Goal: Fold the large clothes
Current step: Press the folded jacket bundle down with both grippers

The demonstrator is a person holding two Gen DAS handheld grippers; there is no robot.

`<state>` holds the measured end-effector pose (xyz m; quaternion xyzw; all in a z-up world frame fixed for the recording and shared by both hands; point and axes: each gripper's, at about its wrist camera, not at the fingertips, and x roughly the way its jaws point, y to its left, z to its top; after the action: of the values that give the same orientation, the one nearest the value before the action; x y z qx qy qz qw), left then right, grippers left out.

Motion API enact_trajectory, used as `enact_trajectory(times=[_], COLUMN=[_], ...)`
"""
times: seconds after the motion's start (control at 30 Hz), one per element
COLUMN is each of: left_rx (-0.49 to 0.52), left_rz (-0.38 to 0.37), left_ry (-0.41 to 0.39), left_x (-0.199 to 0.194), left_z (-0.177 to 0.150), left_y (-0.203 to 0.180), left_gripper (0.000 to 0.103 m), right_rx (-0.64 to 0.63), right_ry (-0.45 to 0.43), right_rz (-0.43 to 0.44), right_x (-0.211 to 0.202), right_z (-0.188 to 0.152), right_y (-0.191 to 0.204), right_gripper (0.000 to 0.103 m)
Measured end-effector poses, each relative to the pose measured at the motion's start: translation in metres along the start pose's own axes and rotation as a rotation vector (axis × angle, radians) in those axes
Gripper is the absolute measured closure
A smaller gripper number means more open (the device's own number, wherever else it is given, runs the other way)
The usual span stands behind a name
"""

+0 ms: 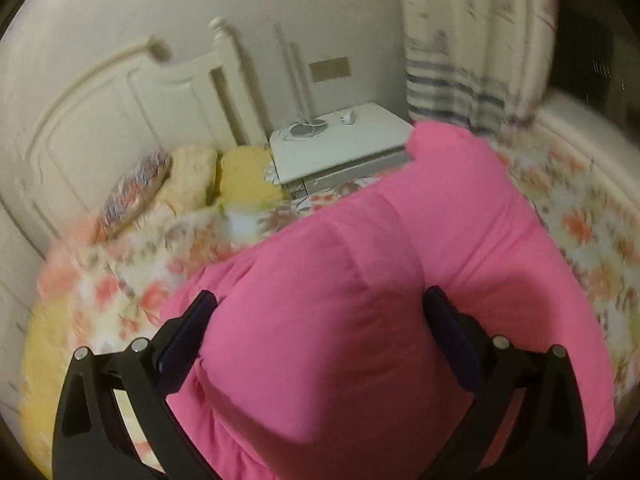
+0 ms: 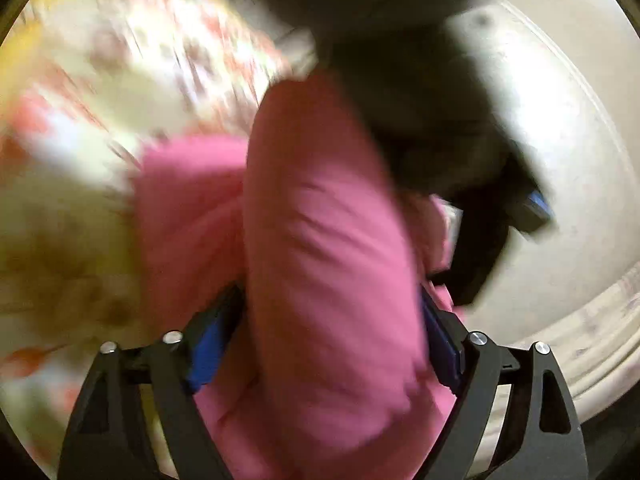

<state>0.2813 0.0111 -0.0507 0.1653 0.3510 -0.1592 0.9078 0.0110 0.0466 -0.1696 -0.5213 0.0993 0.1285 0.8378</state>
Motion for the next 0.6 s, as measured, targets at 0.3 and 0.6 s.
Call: enact_trajectory(times=[0.3, 0.6], left_rx=[-0.176, -0.208], left_rz=[-0.067, -0.096], left_ry=[-0.041, -0.089], left_x=[0.015, 0.014], left_z=[-0.028, -0.043], left_y=[0.048, 0.046], left_gripper=[0.002, 0.002], right_rx=[0.783, 0.722], right_ry=[-0.169, 0.106], right_rz=[0.308, 0.337], right_x=[-0.061, 0.018], right_z=[-0.08, -0.04], right_y=[-0.16, -0.137], right_gripper=[0.021, 0.014])
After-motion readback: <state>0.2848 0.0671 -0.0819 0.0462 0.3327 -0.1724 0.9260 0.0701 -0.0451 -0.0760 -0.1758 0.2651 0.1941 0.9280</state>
